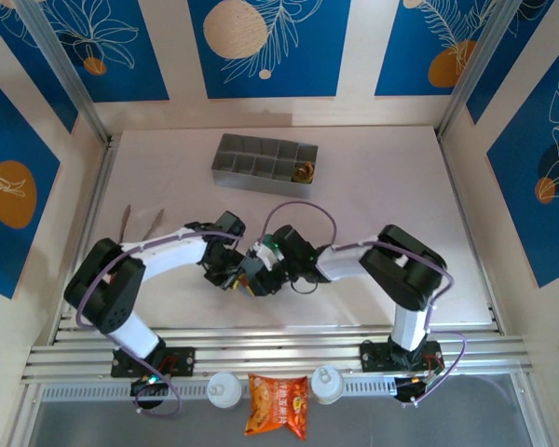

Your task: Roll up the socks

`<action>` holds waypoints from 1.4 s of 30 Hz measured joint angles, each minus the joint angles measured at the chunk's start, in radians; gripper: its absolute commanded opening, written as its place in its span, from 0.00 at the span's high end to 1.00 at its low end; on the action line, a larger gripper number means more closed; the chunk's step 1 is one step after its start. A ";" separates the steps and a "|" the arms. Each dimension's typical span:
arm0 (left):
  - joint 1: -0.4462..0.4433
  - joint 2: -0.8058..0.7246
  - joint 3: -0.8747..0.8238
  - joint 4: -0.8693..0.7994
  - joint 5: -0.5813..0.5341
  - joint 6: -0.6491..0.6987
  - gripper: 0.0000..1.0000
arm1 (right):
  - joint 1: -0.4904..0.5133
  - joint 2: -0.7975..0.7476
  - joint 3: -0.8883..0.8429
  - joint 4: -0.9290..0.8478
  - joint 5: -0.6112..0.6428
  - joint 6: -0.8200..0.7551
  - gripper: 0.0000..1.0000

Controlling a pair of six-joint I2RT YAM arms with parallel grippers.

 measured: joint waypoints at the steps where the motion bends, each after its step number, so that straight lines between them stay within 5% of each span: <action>1: -0.005 0.023 0.026 -0.031 0.014 -0.005 1.00 | 0.024 -0.051 -0.051 0.013 0.057 -0.032 0.58; 12: -0.007 0.209 0.259 -0.294 0.041 -0.047 1.00 | 0.229 -0.331 -0.194 -0.033 0.511 -0.243 0.50; 27: -0.011 0.267 0.326 -0.388 0.045 -0.047 1.00 | 0.321 -0.122 -0.017 -0.071 0.747 -0.374 0.52; 32: -0.011 0.267 0.329 -0.389 0.048 -0.047 1.00 | 0.328 -0.078 0.008 -0.087 0.766 -0.371 0.61; 39: -0.011 0.267 0.330 -0.396 0.029 -0.040 1.00 | 0.341 -0.028 0.070 -0.148 0.814 -0.293 0.99; 42: -0.011 0.258 0.326 -0.393 0.018 -0.040 1.00 | 0.348 -0.023 0.088 -0.176 0.831 -0.238 1.00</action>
